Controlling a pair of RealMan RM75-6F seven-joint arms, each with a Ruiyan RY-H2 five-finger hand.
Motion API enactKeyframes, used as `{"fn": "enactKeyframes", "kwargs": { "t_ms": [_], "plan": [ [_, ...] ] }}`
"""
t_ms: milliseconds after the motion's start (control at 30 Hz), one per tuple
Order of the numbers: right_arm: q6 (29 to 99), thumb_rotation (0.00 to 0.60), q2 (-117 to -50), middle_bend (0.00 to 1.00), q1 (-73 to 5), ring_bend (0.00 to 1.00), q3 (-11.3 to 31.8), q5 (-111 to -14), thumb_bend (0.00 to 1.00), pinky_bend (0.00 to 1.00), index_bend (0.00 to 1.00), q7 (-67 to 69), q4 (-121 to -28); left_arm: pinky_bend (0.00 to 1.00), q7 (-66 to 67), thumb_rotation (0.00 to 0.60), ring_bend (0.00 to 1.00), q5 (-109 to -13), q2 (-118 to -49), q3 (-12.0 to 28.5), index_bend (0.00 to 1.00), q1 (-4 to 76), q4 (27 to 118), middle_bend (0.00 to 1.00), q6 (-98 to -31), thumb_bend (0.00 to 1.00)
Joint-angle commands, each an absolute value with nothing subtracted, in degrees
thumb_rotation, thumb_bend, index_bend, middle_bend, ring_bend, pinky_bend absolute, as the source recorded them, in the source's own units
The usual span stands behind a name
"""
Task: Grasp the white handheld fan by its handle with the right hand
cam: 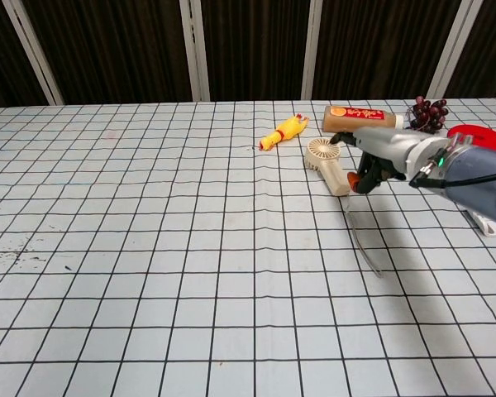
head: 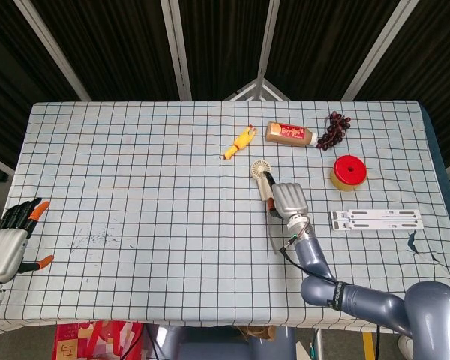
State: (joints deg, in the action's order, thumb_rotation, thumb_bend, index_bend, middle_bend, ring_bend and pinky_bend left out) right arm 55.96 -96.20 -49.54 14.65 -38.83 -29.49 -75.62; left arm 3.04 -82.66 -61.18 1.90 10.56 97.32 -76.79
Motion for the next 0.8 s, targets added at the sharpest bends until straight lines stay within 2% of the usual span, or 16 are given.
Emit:
{"fn": "enactKeyframes", "kwargs": {
  "t_ms": [33, 67, 133, 233, 333, 400, 467, 600, 800],
  "plan": [
    [61.90, 0.600, -93.18, 0.75, -48.34, 0.74, 16.92, -44.90, 0.65, 0.62, 0.02, -26.74, -80.53, 0.00, 3.12, 0.600, 0.00, -82.70, -61.21, 1.89, 0.00, 10.51, 97.29, 0.00, -76.92, 0.03],
    [63.40, 0.600, -91.89, 0.69, -47.61, 0.68, 17.03, -46.75, 0.65, 0.56, 0.01, -25.98, -82.49, 0.00, 3.12, 0.600, 0.00, -82.68, -61.21, 1.88, 0.00, 10.47, 97.28, 0.00, -76.97, 0.03],
    [65.85, 0.600, -88.72, 0.49, -45.80, 0.47, 16.36, -50.24, 0.65, 0.38, 0.00, -24.98, -86.54, 0.00, 2.99, 0.600, 0.00, -82.61, -61.17, 1.85, 0.00, 10.41, 97.31, 0.00, -76.98, 0.03],
    [69.39, 0.600, -82.56, 0.24, -41.75, 0.19, 13.46, -55.52, 0.61, 0.19, 0.00, -23.97, -93.09, 0.00, 2.80, 0.600, 0.00, -82.76, -61.08, 1.79, 0.00, 10.26, 97.22, 0.00, -77.23, 0.03],
    [72.72, 0.600, -76.01, 0.05, -36.76, 0.02, 8.80, -60.32, 0.53, 0.05, 0.00, -23.32, -98.95, 0.00, 2.59, 0.600, 0.00, -82.99, -61.06, 1.71, 0.00, 10.11, 97.14, 0.00, -77.54, 0.03],
    [76.01, 0.600, -70.71, 0.00, -32.22, 0.00, 4.29, -64.64, 0.50, 0.01, 0.00, -22.60, -102.62, 0.00, 2.50, 0.600, 0.00, -83.36, -61.09, 1.63, 0.00, 9.94, 97.07, 0.00, -77.94, 0.03],
    [79.41, 0.600, -66.89, 0.00, -27.95, 0.00, 0.34, -68.04, 0.47, 0.00, 0.00, -21.49, -104.50, 0.00, 2.72, 0.600, 0.00, -83.79, -61.16, 1.51, 0.00, 9.81, 96.88, 0.00, -78.33, 0.03],
    [86.99, 0.600, -61.88, 0.00, -19.33, 0.00, -6.83, -75.05, 0.45, 0.00, 0.00, -17.25, -103.56, 0.00, 3.24, 0.600, 0.00, -84.23, -61.55, 1.55, 0.00, 9.45, 96.57, 0.00, -79.38, 0.03],
    [94.70, 0.600, -61.36, 0.00, -10.59, 0.00, -11.50, -81.79, 0.44, 0.00, 0.00, -8.41, -95.98, 0.00, 5.15, 0.600, 0.00, -84.74, -62.40, 1.31, 0.00, 8.77, 96.09, 0.00, -80.77, 0.03]
  ]
}}
